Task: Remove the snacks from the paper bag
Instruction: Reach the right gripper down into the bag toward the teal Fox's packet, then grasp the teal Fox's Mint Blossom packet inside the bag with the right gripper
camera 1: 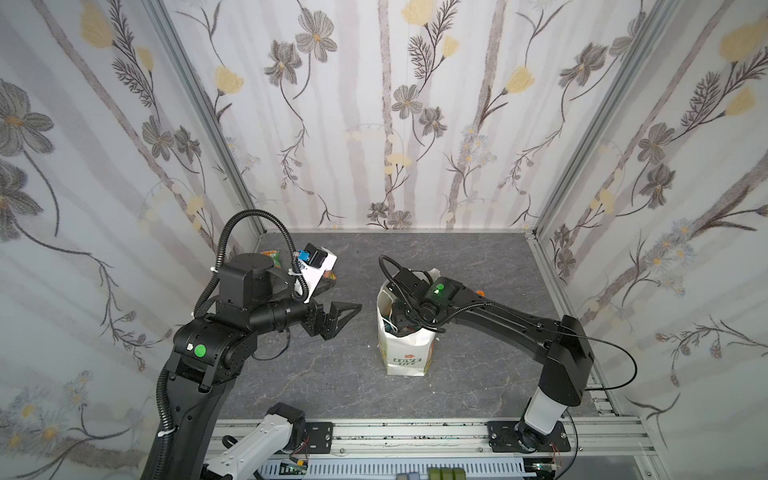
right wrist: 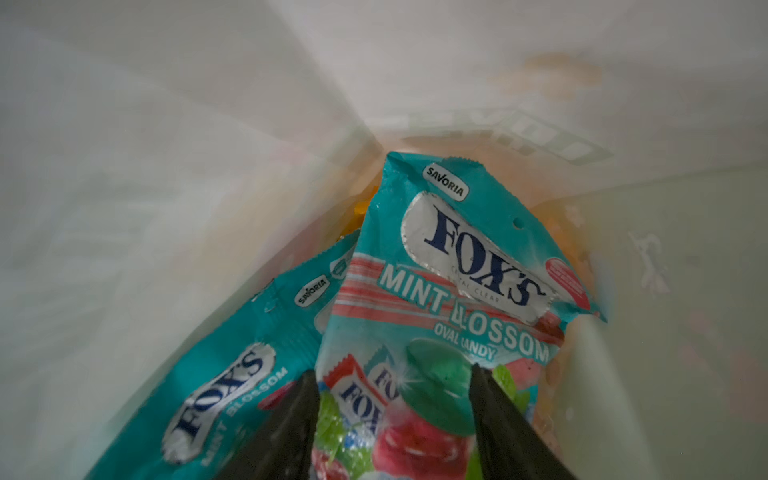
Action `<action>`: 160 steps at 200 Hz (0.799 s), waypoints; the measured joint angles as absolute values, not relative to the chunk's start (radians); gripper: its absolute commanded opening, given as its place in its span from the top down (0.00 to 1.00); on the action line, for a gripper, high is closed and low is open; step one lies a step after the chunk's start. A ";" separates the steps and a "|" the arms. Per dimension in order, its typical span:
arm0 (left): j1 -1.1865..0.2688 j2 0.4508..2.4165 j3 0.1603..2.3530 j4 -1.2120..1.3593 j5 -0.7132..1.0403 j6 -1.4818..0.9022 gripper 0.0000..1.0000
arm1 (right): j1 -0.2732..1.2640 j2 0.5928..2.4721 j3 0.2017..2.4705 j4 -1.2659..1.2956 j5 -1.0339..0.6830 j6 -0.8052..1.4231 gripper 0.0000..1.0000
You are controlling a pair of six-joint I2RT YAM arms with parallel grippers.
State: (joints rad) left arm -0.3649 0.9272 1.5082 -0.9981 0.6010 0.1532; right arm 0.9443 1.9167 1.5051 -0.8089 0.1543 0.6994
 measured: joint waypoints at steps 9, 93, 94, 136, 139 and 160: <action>-0.365 0.926 1.507 -0.998 0.598 0.153 0.06 | 0.944 1.926 1.502 -0.804 0.154 0.699 0.33; -0.365 0.919 1.496 -0.988 0.582 0.153 0.06 | 0.944 2.011 1.422 -0.676 0.160 0.711 0.30; -0.365 0.919 1.496 -0.988 0.582 0.153 0.06 | 0.944 2.011 1.419 -0.673 0.160 0.712 0.30; -0.365 0.916 1.488 -0.983 0.575 0.153 0.06 | 0.943 2.024 1.348 -0.583 0.161 0.733 0.44; -0.365 0.916 1.488 -0.983 0.575 0.153 0.05 | 0.943 2.024 1.347 -0.579 0.161 0.732 0.45; -0.365 0.916 1.486 -0.983 0.570 0.153 0.05 | 0.943 2.027 1.341 -0.565 0.164 0.736 0.62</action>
